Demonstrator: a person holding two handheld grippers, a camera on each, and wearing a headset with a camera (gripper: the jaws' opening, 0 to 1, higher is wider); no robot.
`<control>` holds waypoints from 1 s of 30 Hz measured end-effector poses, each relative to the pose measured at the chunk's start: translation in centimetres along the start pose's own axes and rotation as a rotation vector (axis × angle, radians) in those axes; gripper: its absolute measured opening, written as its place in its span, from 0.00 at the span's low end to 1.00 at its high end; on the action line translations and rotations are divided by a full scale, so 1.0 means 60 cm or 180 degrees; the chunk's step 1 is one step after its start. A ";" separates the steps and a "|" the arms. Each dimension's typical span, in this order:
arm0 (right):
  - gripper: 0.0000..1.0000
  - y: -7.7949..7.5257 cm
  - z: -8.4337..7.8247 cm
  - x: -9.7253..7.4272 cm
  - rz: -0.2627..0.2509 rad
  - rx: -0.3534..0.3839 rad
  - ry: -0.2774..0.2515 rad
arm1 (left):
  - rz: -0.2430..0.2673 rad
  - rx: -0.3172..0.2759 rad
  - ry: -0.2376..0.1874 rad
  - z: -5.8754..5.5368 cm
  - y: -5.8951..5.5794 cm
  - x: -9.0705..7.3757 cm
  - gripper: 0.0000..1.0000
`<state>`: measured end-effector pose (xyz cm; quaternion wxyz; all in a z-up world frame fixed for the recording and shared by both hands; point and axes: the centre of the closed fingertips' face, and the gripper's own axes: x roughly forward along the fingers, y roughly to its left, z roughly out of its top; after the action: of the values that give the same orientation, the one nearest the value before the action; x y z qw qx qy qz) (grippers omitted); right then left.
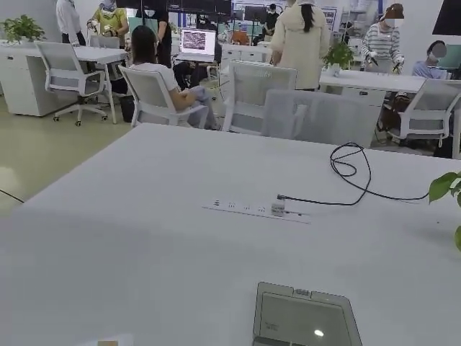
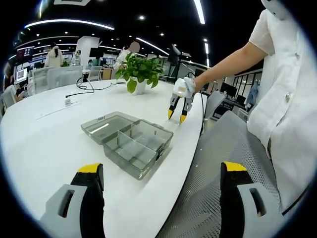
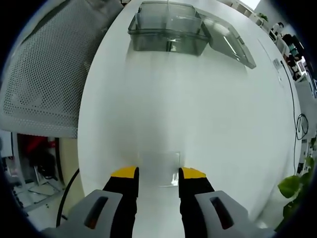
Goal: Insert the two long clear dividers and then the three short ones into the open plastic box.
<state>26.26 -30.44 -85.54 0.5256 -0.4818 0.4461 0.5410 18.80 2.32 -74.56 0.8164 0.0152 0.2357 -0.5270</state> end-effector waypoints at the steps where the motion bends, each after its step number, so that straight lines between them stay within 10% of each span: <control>1: 0.33 0.000 0.000 0.000 -0.0013 -0.0026 0.0006 | 0.0000 0.0004 -0.0001 0.000 0.000 0.000 1.00; 10: 0.33 0.007 0.028 -0.024 -0.0109 -0.0009 -0.0138 | 0.0008 0.0015 0.0002 0.004 0.000 -0.003 1.00; 22: 0.33 0.011 0.131 -0.105 -0.0444 -0.0005 -0.0509 | 0.0013 -0.0109 -0.0029 0.027 0.001 0.004 0.96; 30: 0.33 0.027 0.209 -0.152 -0.0590 0.0015 -0.0756 | -0.0098 -0.0466 -0.0331 0.079 -0.015 0.021 0.90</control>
<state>23.86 -19.37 -74.82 0.6234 -0.4523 0.3356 0.5423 20.20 -0.45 -70.67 0.8183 -0.0756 0.2311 -0.5208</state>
